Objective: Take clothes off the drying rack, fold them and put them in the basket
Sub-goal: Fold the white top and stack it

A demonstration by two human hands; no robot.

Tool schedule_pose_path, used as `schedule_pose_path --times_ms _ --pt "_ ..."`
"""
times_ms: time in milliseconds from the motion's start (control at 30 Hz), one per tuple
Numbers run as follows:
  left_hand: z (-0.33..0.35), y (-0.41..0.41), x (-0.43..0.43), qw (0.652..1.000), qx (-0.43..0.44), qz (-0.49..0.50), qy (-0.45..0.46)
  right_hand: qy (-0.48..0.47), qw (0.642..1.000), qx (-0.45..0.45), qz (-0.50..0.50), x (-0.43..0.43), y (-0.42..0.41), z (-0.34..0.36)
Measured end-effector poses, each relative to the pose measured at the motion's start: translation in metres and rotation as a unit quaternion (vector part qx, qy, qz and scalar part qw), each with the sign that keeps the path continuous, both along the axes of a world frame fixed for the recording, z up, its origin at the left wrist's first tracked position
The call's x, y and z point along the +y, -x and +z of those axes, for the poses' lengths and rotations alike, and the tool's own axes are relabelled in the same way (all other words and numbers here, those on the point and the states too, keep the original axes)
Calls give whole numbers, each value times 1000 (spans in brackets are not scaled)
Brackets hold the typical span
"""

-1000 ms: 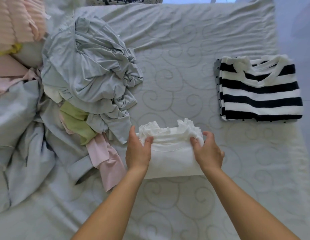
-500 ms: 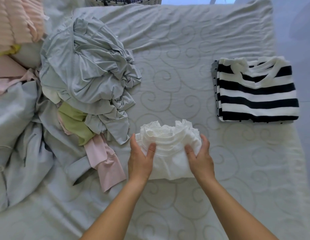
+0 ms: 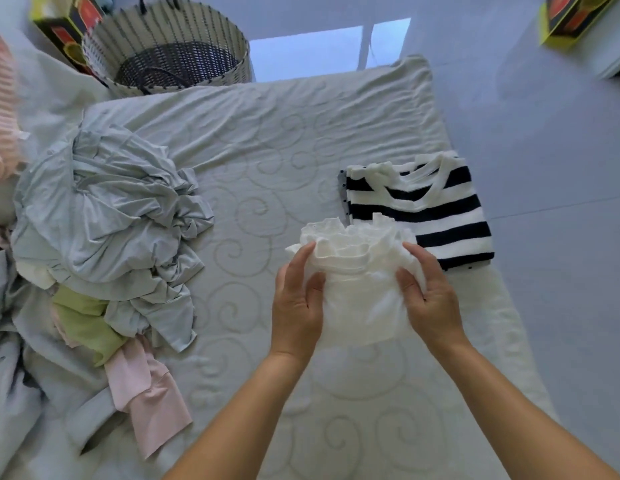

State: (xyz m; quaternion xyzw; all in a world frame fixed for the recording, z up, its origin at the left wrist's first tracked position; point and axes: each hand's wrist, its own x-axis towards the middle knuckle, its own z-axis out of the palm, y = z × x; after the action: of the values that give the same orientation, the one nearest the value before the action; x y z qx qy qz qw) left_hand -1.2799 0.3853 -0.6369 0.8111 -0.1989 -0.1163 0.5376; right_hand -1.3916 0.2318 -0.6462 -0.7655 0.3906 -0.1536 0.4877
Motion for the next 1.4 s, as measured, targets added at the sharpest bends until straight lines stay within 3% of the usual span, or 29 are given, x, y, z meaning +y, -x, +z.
schedule_pose_path --times_ms 333,400,500,567,667,800,933,1167,1300,1400 --pt "4 -30 -161 999 50 -20 -10 93 995 21 -7 -162 -30 7" --pt "-5 -41 -176 994 90 -16 -54 101 992 74 -6 -180 -39 -4" --pt "-22 -43 -183 979 124 -30 -157 163 959 232 12 -190 -42 -27" --pt "-31 -36 -183 958 8 -98 -270 236 930 276 61 -187 -39 -36" --pt "-42 -35 -190 891 -134 -214 -378 343 878 279 182 -183 -40 -44" --pt "-62 -52 -200 836 -100 -270 -467 327 828 370 266 -195 -47 -59" --pt "-75 -59 -203 805 -89 -295 -506 278 819 408 292 -203 -52 -71" --pt "-72 -49 -177 829 -60 -309 -462 296 794 435 305 -190 -49 -60" --pt "-69 -32 -113 842 -16 -292 -453 300 777 452 320 -167 -20 -51" --pt "-58 -34 -48 833 -43 -274 -479 294 771 454 337 -141 1 -45"
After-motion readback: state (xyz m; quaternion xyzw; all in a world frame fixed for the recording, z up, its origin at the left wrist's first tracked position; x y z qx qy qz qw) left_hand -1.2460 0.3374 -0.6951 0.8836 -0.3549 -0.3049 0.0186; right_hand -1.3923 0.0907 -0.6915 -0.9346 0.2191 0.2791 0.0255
